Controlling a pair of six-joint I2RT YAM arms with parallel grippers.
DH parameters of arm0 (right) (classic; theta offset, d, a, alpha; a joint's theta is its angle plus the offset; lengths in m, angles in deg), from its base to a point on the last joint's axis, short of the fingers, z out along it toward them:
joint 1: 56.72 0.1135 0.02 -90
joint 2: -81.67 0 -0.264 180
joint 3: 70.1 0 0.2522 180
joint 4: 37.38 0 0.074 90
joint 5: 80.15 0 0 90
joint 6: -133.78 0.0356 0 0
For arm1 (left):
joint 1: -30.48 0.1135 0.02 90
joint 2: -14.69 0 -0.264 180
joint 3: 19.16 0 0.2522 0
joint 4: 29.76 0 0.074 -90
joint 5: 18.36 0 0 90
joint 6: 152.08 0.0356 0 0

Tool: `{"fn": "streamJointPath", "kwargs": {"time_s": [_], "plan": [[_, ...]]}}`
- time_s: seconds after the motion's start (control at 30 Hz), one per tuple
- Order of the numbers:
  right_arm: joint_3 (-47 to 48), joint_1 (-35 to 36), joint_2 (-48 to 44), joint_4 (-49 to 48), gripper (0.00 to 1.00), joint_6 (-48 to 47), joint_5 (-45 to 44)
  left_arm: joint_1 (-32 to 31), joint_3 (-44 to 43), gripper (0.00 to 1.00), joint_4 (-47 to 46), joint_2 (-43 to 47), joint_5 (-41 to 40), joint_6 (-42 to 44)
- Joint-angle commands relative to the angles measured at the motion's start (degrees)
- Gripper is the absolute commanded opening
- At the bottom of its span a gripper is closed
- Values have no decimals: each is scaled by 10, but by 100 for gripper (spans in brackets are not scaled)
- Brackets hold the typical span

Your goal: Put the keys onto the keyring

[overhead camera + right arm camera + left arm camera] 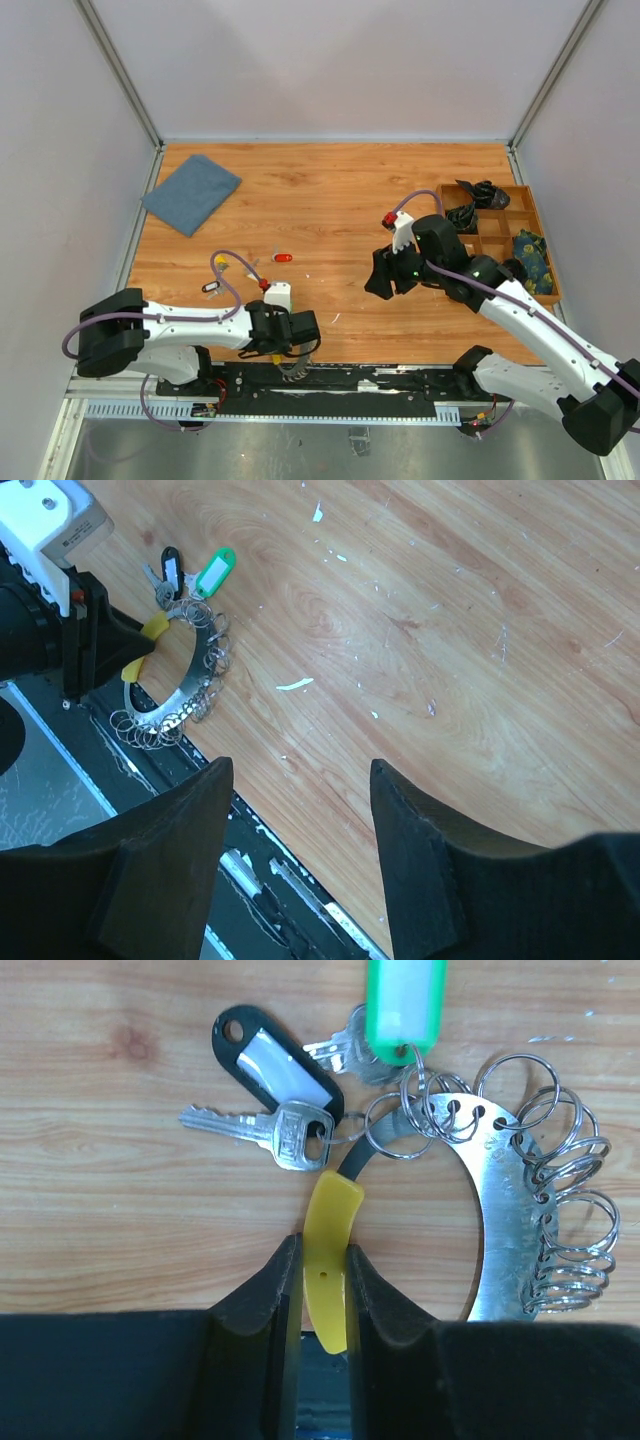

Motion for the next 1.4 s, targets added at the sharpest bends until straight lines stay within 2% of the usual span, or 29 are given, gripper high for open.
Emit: {"fn": "streamJointPath", "kwargs": {"time_s": [0.0,0.23,0.37,0.5,0.67,0.8,0.9,1.0,1.13,1.37], "plan": [[-23,4,6,-31,58,29,-8,6,1,1,-37,-32,-32,45],[-58,4,24,-100,59,81,12,6,-15,1,-110,49,-115,162],[-91,4,17,-159,60,78,1,8,-15,1,-141,91,-146,220],[-125,4,9,-211,61,64,-16,10,-11,1,-166,114,-154,263],[-142,3,8,-249,58,31,-14,10,0,1,-205,141,-156,312],[-169,3,-2,-314,55,15,33,9,5,1,-236,163,-155,355],[-184,4,-4,-372,55,39,78,10,5,1,-251,172,-153,374],[-163,4,23,-364,59,73,99,10,3,1,-257,170,-153,380],[-133,4,78,-351,60,134,148,10,-2,0,-261,160,-153,382],[-150,13,115,-425,63,203,192,10,-8,1,-270,157,-156,387]]}}
